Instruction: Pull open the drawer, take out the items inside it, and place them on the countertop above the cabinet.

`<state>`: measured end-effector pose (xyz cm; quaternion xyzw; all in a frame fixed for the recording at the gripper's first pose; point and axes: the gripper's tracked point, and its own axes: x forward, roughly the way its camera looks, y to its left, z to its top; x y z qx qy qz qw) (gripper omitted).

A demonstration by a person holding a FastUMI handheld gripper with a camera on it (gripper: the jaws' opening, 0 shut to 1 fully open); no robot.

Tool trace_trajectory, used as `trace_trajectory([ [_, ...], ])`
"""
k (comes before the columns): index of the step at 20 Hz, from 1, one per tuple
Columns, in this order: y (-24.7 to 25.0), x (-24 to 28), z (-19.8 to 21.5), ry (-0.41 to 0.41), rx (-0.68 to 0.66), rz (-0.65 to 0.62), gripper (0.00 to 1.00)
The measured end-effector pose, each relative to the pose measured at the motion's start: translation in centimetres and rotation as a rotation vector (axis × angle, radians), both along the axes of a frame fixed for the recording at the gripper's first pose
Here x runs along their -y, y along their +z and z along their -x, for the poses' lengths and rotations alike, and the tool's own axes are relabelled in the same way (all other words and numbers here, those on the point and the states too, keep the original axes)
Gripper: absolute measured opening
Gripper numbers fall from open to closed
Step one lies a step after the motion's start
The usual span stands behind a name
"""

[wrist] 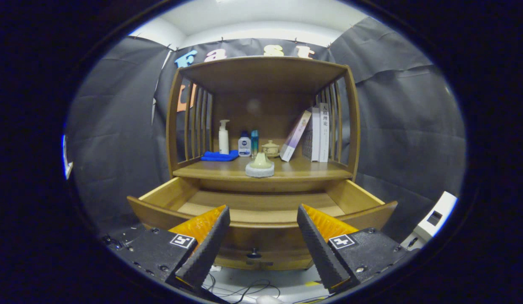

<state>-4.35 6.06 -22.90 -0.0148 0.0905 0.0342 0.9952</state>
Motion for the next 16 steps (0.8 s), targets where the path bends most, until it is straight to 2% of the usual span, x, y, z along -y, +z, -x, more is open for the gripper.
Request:
trace_trajectory([
  [8, -6.3, -0.8, -0.4, -0.004, -0.103, -0.009, 1.0],
  [11, -5.7, -0.1, 0.0, -0.034, -0.115, -0.02, 1.0],
  [16, -5.7, -0.8, -0.8, -0.037, -0.109, -0.021, 0.99],
])
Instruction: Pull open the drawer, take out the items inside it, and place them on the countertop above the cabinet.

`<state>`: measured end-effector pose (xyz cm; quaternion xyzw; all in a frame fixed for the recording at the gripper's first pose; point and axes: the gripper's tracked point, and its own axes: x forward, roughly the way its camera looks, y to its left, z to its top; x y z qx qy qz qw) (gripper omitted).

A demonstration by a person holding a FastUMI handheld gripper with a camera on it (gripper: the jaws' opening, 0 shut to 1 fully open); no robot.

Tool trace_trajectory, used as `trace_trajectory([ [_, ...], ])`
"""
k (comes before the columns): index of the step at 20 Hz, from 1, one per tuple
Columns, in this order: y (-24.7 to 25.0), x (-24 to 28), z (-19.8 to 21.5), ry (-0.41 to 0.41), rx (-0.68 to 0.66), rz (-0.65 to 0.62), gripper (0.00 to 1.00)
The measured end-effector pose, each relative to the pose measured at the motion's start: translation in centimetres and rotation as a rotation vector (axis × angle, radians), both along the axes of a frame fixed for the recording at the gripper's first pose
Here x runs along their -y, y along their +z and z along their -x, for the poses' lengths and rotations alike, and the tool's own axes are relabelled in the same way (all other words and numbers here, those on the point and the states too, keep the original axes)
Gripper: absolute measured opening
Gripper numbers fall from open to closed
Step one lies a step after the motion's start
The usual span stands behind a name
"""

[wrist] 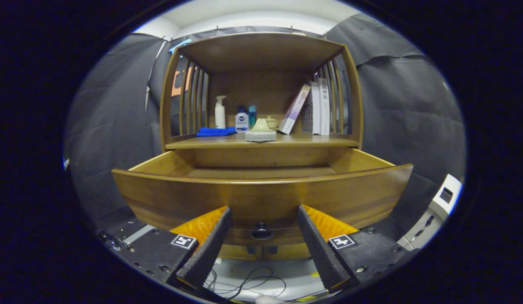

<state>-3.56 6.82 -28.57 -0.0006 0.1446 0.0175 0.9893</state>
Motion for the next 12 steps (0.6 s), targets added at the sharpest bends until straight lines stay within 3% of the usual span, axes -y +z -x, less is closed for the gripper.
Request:
trace_trajectory([
  [12, 1.0, -1.1, -8.9, -0.018, 0.025, -0.019, 0.98],
])
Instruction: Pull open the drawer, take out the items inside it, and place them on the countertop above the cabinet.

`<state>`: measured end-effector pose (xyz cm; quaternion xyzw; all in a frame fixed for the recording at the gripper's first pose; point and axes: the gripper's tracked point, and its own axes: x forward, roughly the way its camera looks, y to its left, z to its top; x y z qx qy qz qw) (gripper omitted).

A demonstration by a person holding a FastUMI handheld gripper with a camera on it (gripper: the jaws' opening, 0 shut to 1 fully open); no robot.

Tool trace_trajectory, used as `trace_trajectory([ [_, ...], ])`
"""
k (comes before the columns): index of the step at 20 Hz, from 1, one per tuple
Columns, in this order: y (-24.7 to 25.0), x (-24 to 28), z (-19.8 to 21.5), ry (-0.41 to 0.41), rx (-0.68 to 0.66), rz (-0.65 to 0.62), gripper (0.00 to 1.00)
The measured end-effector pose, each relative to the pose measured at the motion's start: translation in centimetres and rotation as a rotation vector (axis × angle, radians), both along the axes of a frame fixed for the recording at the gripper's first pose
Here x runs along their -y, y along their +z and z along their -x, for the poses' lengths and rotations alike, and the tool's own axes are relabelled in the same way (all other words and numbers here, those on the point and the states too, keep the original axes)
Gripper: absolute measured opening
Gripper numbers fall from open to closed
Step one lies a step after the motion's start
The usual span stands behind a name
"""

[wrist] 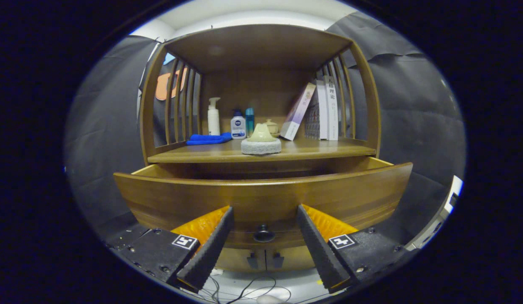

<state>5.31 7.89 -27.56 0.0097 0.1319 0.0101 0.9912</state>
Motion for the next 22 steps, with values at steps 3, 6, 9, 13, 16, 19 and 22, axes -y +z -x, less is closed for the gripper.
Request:
trace_trajectory([
  [3, 0.0, -0.2, -2.5, 0.0, 0.012, -0.001, 0.98],
  [6, -0.1, -0.3, -4.7, 0.001, 0.014, 0.007, 0.98],
  [9, -0.2, -0.3, -6.5, 0.001, 0.018, 0.007, 0.98],
  [13, -0.2, -0.5, -8.0, -0.001, 0.028, 0.007, 0.99],
  [16, -0.5, -0.6, -8.7, 0.001, 0.039, 0.009, 0.98],
  [19, -0.4, -0.6, -8.4, 0.005, 0.046, 0.024, 0.97],
  [22, -0.6, -0.6, -8.4, 0.006, 0.03, 0.024, 0.97],
])
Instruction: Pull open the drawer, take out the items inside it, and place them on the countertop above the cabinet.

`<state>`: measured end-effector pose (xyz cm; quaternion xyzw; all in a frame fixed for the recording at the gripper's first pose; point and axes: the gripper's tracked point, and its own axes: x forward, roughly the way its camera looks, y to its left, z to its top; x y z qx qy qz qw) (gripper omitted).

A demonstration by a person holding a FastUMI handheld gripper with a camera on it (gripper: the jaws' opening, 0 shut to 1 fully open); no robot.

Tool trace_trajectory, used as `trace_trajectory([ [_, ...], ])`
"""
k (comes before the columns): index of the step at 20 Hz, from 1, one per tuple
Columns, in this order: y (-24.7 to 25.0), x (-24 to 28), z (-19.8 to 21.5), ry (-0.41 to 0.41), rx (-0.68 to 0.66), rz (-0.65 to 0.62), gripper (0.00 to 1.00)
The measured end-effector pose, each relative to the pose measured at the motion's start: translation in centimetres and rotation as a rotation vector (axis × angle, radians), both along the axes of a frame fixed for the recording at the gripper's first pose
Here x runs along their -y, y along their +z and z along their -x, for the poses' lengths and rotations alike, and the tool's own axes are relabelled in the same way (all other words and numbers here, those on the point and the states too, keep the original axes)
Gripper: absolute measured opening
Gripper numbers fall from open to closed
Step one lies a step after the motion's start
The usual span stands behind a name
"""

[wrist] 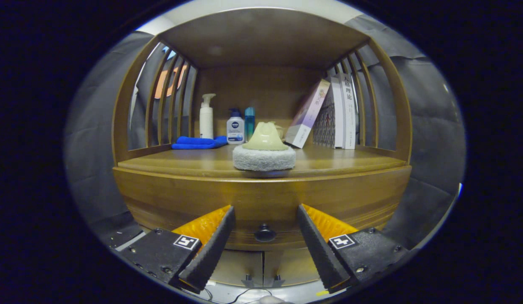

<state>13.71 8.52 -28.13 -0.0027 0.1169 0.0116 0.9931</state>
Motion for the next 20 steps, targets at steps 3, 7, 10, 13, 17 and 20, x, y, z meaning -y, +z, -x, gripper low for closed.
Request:
trace_trajectory([
  [3, 0.6, 0.9, 0.6, -0.018, -0.019, 0.003, 0.98],
  [7, 5.4, 2.0, 3.6, -0.02, 0.053, -0.002, 0.98],
  [10, 10.7, 2.8, 7.3, -0.01, 0.128, 0.001, 0.97],
  [13, 14.9, 3.0, 11.2, 0.011, 0.181, -0.017, 0.97],
  [17, 19.2, 3.3, 15.7, 0.033, 0.238, -0.034, 0.97],
  [20, 21.0, 3.8, 18.5, 0.033, 0.256, -0.041, 0.97],
])
